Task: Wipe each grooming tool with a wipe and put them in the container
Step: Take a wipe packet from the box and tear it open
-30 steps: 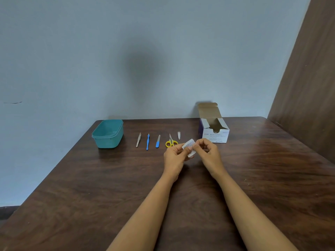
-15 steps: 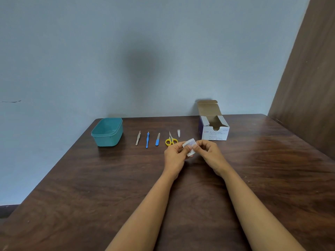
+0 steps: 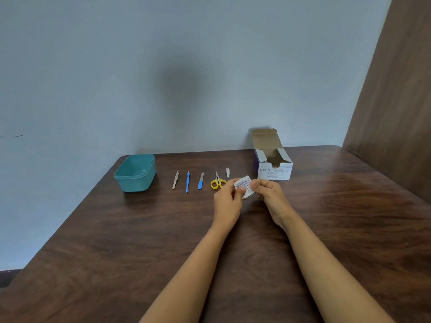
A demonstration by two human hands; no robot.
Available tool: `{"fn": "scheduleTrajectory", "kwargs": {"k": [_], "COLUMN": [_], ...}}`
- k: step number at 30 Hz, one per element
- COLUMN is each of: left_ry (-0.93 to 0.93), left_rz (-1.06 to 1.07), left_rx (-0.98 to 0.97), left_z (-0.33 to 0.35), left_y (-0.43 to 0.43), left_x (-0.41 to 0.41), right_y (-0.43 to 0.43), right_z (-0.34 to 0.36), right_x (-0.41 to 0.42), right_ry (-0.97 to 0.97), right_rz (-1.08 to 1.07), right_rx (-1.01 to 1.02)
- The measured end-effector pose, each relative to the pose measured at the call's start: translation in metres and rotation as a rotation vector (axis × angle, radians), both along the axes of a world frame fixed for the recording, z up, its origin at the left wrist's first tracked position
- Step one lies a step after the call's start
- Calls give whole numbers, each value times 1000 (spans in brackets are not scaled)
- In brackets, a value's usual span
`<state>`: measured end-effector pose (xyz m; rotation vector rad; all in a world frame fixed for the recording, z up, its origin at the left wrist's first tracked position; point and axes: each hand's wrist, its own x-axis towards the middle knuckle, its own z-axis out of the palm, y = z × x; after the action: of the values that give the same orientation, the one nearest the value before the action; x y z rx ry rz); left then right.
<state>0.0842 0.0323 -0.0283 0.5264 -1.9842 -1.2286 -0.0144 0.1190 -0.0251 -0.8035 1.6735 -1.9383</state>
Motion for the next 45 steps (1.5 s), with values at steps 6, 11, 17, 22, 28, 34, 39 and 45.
{"fn": "scheduleTrajectory", "kwargs": {"k": [6,11,17,22,28,34,39,45], "left_ry": [34,77,117,94,60,60,71,-362], "left_rz": [87,103,116,136,109,90,160,156], "left_rx": [-143,-129,-79,-28,-5,-12,-34,-282], "left_z": [4,4,3,0,-1,4,2,-11], "left_y": [12,18,19,10,6,10,5,2], "left_x": [0,0,1,3,4,6,5,1], "right_y": [0,1,2,0,2,4,3,4], "right_z": [3,5,3,1,-1,2,4,4], "right_x": [-1,-1,-3,-2,-5,-8,-10,-15], "right_ry": [-117,-150,-93,-23,-10,-111,-267,-488], "right_rz": [-3,16,109,66,53,65,9,-99], "right_rx": [-35,-71,-45,-1,21,13,-87,-282]}}
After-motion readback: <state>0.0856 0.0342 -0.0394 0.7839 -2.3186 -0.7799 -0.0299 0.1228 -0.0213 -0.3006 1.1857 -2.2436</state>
